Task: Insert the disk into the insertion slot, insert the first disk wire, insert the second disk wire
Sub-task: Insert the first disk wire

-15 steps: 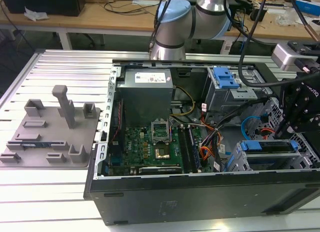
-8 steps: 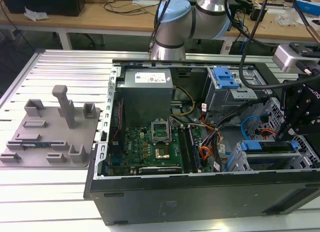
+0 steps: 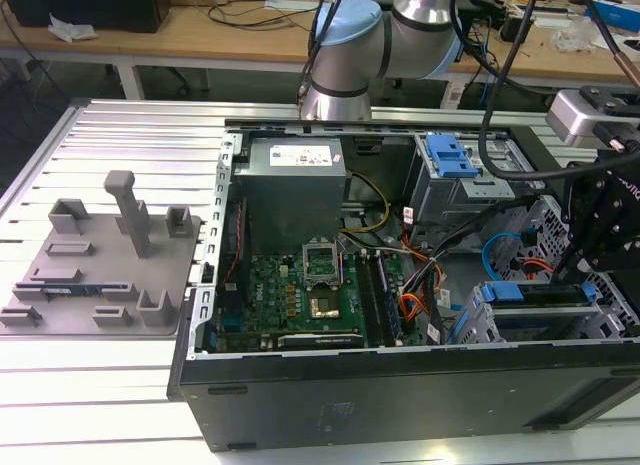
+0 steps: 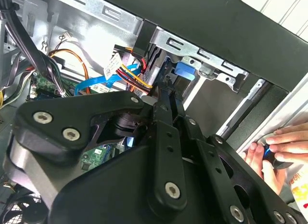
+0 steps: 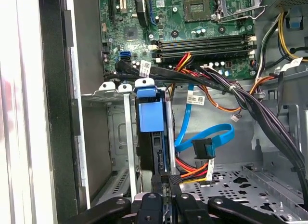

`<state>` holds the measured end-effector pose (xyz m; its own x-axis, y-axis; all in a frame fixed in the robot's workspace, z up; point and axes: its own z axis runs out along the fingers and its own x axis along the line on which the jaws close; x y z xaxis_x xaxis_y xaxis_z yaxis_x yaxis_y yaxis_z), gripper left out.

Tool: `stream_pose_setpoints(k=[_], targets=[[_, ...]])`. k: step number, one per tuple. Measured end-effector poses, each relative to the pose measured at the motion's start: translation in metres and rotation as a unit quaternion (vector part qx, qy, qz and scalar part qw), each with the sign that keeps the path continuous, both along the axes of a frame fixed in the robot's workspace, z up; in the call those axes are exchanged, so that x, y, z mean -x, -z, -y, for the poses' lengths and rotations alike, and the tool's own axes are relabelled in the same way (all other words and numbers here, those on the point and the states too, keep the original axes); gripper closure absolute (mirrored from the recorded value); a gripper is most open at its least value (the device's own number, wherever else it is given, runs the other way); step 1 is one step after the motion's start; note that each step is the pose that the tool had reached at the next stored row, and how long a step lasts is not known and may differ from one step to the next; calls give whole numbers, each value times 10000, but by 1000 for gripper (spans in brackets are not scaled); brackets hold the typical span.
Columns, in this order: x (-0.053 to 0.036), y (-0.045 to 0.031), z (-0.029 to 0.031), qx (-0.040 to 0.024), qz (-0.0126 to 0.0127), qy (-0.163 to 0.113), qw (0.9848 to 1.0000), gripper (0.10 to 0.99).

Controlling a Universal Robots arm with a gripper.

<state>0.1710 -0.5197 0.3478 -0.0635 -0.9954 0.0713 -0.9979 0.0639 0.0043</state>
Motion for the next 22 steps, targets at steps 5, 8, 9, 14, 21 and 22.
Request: stream_pose_setpoints(k=[5, 8, 9, 14, 21, 22], targets=[[5, 8, 0, -1, 0, 0, 10000, 918], [6, 12, -1, -1, 0, 0, 10000, 918], [7, 14, 0, -1, 0, 0, 10000, 918], [7, 31, 0, -1, 0, 0, 10000, 918], [7, 55, 0, -1, 0, 0, 10000, 918], [7, 58, 0, -1, 0, 0, 10000, 918]])
